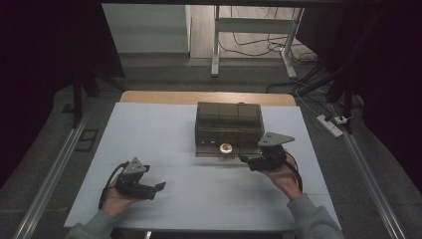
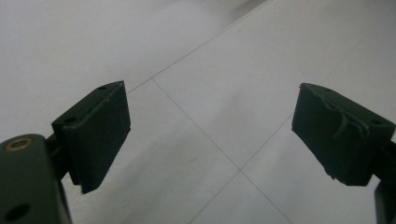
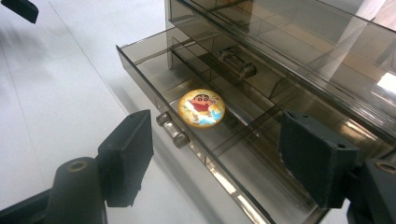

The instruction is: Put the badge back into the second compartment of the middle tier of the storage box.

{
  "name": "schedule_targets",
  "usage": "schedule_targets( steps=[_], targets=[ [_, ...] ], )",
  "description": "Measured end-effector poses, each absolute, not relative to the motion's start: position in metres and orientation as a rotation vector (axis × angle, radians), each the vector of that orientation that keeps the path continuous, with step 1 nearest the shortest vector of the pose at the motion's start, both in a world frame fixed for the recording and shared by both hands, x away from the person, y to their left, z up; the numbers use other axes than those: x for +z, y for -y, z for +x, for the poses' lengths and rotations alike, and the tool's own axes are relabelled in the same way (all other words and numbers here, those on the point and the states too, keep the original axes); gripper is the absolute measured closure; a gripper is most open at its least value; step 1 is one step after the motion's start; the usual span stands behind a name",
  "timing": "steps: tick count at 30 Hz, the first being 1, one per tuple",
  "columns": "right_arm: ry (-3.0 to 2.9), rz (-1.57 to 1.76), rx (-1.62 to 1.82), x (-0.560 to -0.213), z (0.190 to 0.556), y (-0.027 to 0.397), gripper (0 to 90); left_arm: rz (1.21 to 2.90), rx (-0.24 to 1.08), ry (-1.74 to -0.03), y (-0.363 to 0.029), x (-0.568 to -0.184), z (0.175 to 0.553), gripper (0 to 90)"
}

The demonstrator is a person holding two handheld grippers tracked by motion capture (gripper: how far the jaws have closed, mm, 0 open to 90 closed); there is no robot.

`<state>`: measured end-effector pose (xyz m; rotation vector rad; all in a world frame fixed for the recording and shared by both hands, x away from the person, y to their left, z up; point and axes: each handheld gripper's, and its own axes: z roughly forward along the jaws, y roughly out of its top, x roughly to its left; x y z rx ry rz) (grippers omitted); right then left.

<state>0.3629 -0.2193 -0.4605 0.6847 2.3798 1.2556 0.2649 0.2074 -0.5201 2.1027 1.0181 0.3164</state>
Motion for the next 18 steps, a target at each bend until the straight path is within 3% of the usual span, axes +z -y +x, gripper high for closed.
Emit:
schedule_targets(
  steps=[18],
  targets=[
    [-2.318,0.76,1.225,-0.474,0.321,0.285,26.2,2.104,0.305,-1.015,-0.206,-0.52,0.264,11.9]
  ],
)
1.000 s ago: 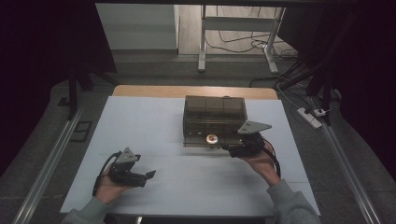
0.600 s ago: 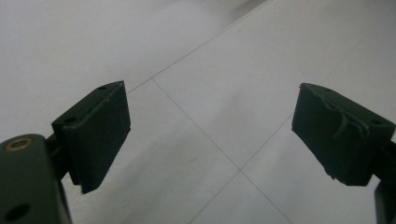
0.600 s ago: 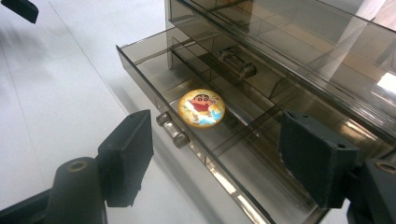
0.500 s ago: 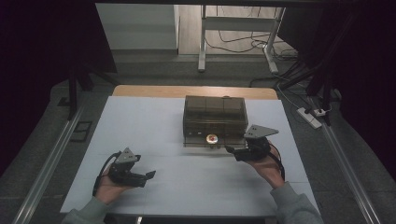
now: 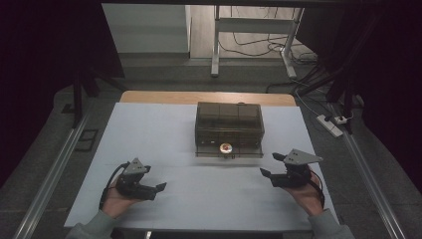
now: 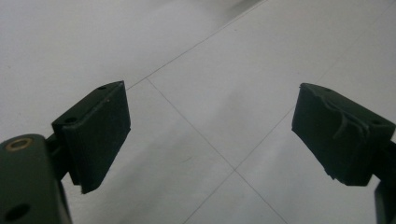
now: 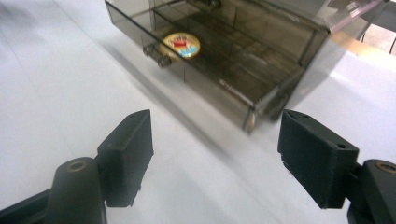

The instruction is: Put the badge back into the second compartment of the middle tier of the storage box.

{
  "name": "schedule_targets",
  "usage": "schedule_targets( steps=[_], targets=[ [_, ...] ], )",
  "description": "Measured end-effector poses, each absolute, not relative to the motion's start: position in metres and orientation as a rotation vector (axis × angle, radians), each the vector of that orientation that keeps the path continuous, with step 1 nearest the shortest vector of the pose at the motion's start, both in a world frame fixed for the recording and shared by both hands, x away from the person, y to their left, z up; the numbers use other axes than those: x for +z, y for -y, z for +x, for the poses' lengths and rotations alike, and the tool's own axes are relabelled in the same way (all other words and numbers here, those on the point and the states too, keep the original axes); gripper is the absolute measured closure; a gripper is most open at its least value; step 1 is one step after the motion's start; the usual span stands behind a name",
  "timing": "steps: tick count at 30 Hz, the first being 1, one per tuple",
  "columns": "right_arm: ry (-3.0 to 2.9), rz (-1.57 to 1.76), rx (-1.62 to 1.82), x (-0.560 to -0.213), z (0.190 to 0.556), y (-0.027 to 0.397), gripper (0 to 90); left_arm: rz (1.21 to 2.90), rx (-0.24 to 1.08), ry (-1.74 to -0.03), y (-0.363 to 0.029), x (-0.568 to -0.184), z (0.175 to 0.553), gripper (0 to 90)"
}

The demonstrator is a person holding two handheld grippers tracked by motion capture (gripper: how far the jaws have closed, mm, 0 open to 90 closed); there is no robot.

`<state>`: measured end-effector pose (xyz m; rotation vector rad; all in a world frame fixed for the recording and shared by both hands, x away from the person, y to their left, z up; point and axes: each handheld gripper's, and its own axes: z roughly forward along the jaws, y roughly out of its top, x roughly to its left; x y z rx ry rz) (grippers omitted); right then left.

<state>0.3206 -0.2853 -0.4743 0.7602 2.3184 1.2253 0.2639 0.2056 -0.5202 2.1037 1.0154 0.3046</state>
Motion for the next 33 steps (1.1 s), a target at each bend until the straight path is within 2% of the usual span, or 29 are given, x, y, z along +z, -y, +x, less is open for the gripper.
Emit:
schedule_targets(
  steps=[17,33],
  targets=[
    [-2.315,0.862,1.186,-0.502,0.302,0.327,25.5,2.108,0.301,-1.013,-0.205,-0.521,0.262,11.9],
    [-2.304,0.854,1.193,-0.503,0.303,0.329,24.9,2.105,0.291,-1.016,-0.205,-0.521,0.262,11.8]
  ],
)
